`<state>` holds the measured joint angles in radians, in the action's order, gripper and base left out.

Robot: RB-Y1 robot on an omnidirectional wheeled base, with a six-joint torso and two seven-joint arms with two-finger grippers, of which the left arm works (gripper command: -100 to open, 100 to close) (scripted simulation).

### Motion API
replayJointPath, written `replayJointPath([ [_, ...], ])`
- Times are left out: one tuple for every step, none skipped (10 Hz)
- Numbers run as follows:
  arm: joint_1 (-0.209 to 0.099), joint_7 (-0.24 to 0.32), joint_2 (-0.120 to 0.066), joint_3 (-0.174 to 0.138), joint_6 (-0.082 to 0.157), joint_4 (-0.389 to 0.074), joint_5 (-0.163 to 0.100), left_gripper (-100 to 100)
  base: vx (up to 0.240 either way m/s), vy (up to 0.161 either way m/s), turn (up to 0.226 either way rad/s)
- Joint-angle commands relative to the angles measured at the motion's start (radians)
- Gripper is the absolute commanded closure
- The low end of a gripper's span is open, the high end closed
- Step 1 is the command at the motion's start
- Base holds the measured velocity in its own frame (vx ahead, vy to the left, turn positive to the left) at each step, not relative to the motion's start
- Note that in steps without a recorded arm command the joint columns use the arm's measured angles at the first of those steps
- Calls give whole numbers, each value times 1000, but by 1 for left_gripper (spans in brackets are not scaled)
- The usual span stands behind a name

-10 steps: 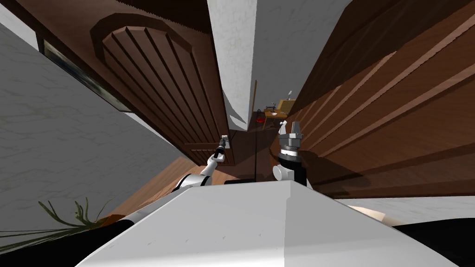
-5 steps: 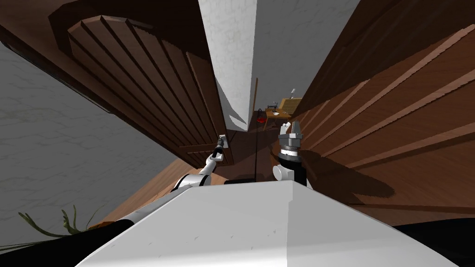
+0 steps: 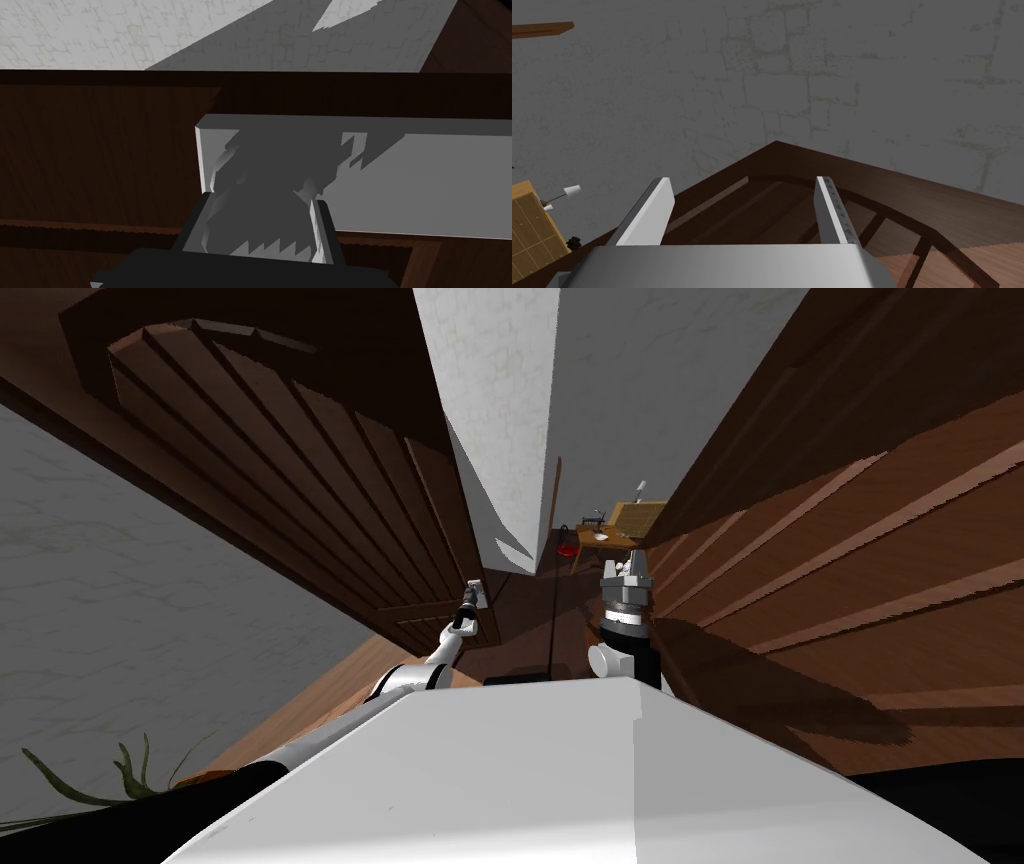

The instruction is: Push the door open

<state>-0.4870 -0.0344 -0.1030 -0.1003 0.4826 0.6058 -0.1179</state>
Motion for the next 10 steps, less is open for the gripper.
replayJointPath([
  [4,-12,-15,-30,3,11,-9,100,217,-156,82],
  [4,-12,-15,-30,3,11,-9,100,133,-101,50],
  [5,-20,-20,-49,3,9,-16,100,129,-71,60],
  [5,-20,-20,-49,3,9,-16,100,120,-84,39],
  [5,-27,-25,-68,3,8,-22,100,126,-131,57],
  [6,-29,-27,-74,3,8,-24,100,151,-137,80],
  [6,-34,-29,-86,3,7,-28,100,159,-114,86],
  [6,-38,-32,-96,2,6,-31,100,151,-69,57],
  [7,-40,-33,-102,2,6,-33,100,134,-69,36],
  [7,-44,-35,-112,2,5,-36,100,147,-108,46],
])
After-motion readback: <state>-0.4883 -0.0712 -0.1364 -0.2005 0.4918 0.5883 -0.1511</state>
